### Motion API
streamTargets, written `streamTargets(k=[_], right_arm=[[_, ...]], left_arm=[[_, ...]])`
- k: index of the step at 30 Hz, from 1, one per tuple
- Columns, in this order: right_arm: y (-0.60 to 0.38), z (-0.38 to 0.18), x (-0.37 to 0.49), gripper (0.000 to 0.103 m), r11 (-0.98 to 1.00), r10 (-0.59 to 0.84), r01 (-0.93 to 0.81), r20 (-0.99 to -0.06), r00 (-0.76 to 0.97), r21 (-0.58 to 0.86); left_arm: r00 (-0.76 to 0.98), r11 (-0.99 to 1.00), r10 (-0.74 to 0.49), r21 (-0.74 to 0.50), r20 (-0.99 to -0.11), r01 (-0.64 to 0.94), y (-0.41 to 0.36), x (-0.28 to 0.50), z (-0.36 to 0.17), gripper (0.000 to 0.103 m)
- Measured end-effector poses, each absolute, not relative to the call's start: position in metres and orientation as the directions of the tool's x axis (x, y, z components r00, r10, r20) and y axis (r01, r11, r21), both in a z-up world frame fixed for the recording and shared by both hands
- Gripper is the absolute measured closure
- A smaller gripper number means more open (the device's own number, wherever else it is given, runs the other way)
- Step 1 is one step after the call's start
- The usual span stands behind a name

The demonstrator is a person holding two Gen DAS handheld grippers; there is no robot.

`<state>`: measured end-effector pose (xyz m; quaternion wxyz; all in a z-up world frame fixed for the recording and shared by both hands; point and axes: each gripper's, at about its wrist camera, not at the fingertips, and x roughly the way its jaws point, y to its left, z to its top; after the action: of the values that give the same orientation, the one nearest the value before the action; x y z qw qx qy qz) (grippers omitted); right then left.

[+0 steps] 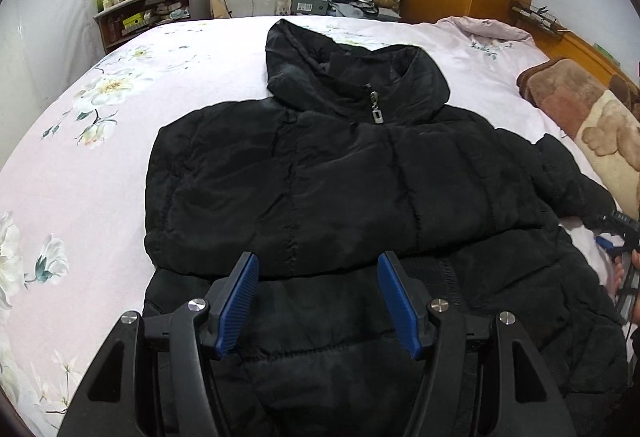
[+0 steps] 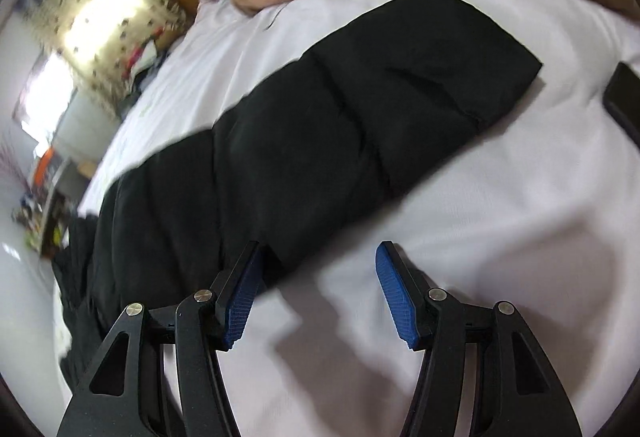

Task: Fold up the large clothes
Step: 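Grasp the other sleeve cuff with the right gripper and lift it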

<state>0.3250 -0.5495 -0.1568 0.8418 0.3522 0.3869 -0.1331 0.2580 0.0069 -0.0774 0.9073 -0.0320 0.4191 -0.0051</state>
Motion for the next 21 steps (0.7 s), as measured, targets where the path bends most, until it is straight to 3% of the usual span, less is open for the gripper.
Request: streamTargets(k=[4, 6, 7, 8, 15, 21], right_arm=[[-0.561, -0.16, 0.336, 0.046, 0.69, 0.031, 0.515, -0.732, 0.681, 0.508], [-0.563, -0.158, 0.34, 0.077, 0.686, 0.03, 0.522, -0.737, 0.676, 0.507], [-0.562, -0.152, 0.341, 0.088, 0.694, 0.03, 0.518, -0.739, 0.673, 0.5], [-0.56, -0.146, 0.341, 0.092, 0.707, 0.018, 0.517, -0.743, 0.669, 0.482], [-0.502, -0.042, 0.325, 0.095, 0.84, 0.014, 0.34, -0.642, 0.766, 0.424], [-0.411, 0.047, 0.316, 0.095, 0.918, 0.11, 0.123, -0.542, 0.833, 0.376]], left_arm=[[0.639, 0.998, -0.027, -0.055, -0.768, -0.024, 0.011, 0.258, -0.086, 0.039], [0.633, 0.998, -0.024, -0.054, -0.773, -0.028, 0.014, 0.256, -0.089, 0.039], [0.63, 0.998, -0.023, -0.056, -0.776, -0.032, 0.016, 0.256, -0.09, 0.039], [0.627, 0.998, -0.025, -0.06, -0.779, -0.035, 0.018, 0.254, -0.091, 0.039], [0.646, 0.995, -0.03, -0.085, -0.763, -0.055, 0.033, 0.237, -0.073, 0.039], [0.684, 0.992, -0.024, -0.1, -0.729, -0.071, 0.05, 0.219, -0.044, 0.039]])
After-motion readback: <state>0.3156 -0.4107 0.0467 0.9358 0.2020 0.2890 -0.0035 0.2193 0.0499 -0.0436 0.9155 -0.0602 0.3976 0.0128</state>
